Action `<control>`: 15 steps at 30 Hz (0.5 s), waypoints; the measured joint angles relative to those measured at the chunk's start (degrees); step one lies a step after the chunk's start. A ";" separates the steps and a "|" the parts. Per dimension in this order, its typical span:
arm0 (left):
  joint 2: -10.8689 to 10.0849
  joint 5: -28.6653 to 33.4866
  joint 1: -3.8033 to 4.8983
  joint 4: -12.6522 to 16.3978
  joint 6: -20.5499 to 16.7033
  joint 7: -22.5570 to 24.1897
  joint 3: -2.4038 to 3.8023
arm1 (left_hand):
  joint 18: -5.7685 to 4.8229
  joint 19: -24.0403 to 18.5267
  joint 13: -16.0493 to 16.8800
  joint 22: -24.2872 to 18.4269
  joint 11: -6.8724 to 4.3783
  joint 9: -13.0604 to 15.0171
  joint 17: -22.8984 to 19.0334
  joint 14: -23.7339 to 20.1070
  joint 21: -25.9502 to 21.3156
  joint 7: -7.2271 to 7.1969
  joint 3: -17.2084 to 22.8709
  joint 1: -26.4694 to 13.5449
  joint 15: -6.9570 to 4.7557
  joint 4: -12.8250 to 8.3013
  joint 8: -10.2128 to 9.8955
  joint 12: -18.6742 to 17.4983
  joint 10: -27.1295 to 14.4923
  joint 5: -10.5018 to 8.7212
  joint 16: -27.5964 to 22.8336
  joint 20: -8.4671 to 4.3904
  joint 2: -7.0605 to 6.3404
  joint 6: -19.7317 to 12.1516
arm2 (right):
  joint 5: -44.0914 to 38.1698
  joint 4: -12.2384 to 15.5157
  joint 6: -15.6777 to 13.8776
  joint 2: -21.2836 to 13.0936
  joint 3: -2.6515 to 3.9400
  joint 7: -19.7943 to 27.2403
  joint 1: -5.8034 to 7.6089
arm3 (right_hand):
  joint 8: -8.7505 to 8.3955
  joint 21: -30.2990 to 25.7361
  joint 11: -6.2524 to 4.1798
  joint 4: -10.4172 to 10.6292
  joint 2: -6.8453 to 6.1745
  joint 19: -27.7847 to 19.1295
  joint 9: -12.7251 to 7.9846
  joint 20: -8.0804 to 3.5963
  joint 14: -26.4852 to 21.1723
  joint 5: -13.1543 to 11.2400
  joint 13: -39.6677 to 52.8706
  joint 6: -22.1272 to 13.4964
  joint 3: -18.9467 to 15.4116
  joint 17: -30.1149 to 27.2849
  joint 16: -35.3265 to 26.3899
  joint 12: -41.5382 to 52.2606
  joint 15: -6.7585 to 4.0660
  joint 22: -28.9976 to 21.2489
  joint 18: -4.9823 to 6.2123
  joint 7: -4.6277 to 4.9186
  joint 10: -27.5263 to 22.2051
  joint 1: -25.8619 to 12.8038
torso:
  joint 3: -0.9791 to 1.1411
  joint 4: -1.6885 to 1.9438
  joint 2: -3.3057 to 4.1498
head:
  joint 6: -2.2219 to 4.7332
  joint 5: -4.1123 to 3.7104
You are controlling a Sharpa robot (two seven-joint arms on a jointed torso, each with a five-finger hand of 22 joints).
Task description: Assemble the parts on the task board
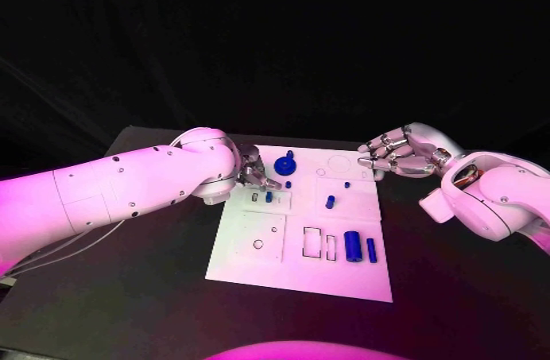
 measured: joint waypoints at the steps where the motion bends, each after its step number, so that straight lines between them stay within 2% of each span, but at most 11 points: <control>1: -0.22 0.21 0.59 -0.04 0.15 0.01 0.10 | 0.00 0.00 -1.69 0.00 0.21 -0.22 0.00 0.00 -0.58 0.26 -0.25 1.31 0.00 -0.10 -0.43 -1.37 -1.15 0.00 -0.18 0.00 0.02 -0.79 | 0.00 -0.03 0.01 0.00 0.00 -0.03 -0.01 | 0.00 0.00 0.00 0.00 0.00 0.00 0.00 0.00 0.00 0.00 0.00 0.00 0.00 0.00 0.00 0.00 0.00 0.00 0.00 0.00 0.00 0.00 | -0.01 0.01 0.01 | 0.03 0.00; 2: -0.27 0.26 0.78 -0.08 0.20 0.01 0.12 | 0.00 0.00 -2.30 0.00 0.31 -0.29 0.00 0.00 -0.75 0.33 -0.31 1.74 0.00 -0.16 -0.60 -1.88 -1.54 0.00 -0.25 0.00 0.03 -1.05 | 0.00 -0.04 0.01 0.00 0.00 -0.03 -0.01 | 0.00 0.00 0.00 0.00 0.00 0.00 0.00 0.00 0.00 0.00 0.00 0.00 0.00 0.00 0.00 0.00 0.00 0.00 0.00 0.00 0.00 0.00 | -0.01 0.01 0.01 | 0.05 0.00; 4: -0.49 0.63 2.09 -0.79 0.73 0.05 0.28 | 0.00 0.00 -5.57 0.00 0.83 -0.97 -0.05 0.14 -1.59 1.02 -0.90 3.34 0.14 0.10 -1.60 -4.47 -3.81 0.00 -0.34 0.00 0.24 -2.51 | 0.01 -0.08 0.01 -0.01 0.00 -0.05 -0.02 | 0.00 0.00 0.00 0.00 0.00 0.00 0.00 0.00 0.00 0.00 0.00 0.00 0.00 0.00 0.00 0.00 0.00 0.00 0.00 0.00 0.00 0.00 | -0.01 0.02 0.01 | 0.07 0.00; 6: -0.57 0.92 3.15 -1.80 1.25 0.08 0.37 | 0.00 0.12 -7.31 0.00 1.28 -1.67 -0.10 0.07 -1.76 1.61 -1.60 3.92 0.57 0.18 -2.52 -5.83 -5.07 0.00 -0.34 0.12 0.37 -3.56 | 0.01 -0.12 0.01 0.00 0.00 -0.06 -0.02 | 0.00 0.00 0.00 0.00 0.00 0.00 0.00 0.00 0.00 0.00 0.00 0.00 0.00 0.00 0.00 0.00 0.00 -0.06 0.00 0.00 0.00 0.00 | -0.01 0.02 0.01 | 0.10 -0.02; 9: -0.45 1.42 4.61 -4.14 2.03 0.17 0.38 | 0.00 0.00 -8.34 0.00 2.02 -3.24 -0.10 0.15 -1.77 2.48 -2.43 4.54 1.09 0.25 -4.33 -6.34 -5.80 0.00 -0.34 0.63 0.73 -5.21 | 0.01 -0.17 0.01 0.07 0.01 -0.06 -0.04 | 0.00 0.00 0.00 0.00 0.00 0.00 0.00 0.00 0.00 0.00 0.00 0.00 0.00 0.00 0.00 0.00 0.00 -0.06 0.00 0.00 0.00 0.00 | -0.01 0.02 0.01 | 0.29 -0.03; 12: 0.04 1.88 5.47 -6.80 2.35 0.29 0.41 | 0.01 0.09 -8.83 0.00 2.32 -4.82 -0.10 0.20 -2.04 3.08 -3.12 5.03 1.46 0.19 -5.70 -6.34 -6.10 0.00 -0.34 1.14 1.22 -5.81 | 0.01 -0.48 0.01 0.18 0.01 -0.06 -0.05 | 0.00 0.00 0.00 0.00 0.00 0.00 0.00 0.00 0.00 0.00 0.00 0.00 0.00 -0.01 0.00 0.00 0.00 -0.06 0.00 0.00 0.00 0.00 | -0.01 0.01 0.02 | 0.54 0.01; 15: 0.72 2.20 5.80 -8.74 2.54 0.44 0.41 | 0.01 0.09 -8.89 -0.01 2.40 -5.48 -0.10 0.20 -2.04 3.14 -3.29 5.03 1.46 0.32 -6.00 -6.35 -6.18 0.00 -0.34 1.14 1.22 -5.87 | -0.04 -0.83 -0.01 0.18 0.01 -0.06 -0.05 | 0.00 -0.23 0.00 0.00 0.00 0.00 0.00 0.00 0.00 0.00 -0.06 0.00 0.00 -0.01 -0.12 0.00 0.00 -0.10 0.00 0.00 0.00 0.00 | -0.01 0.01 0.03 | 0.79 -0.13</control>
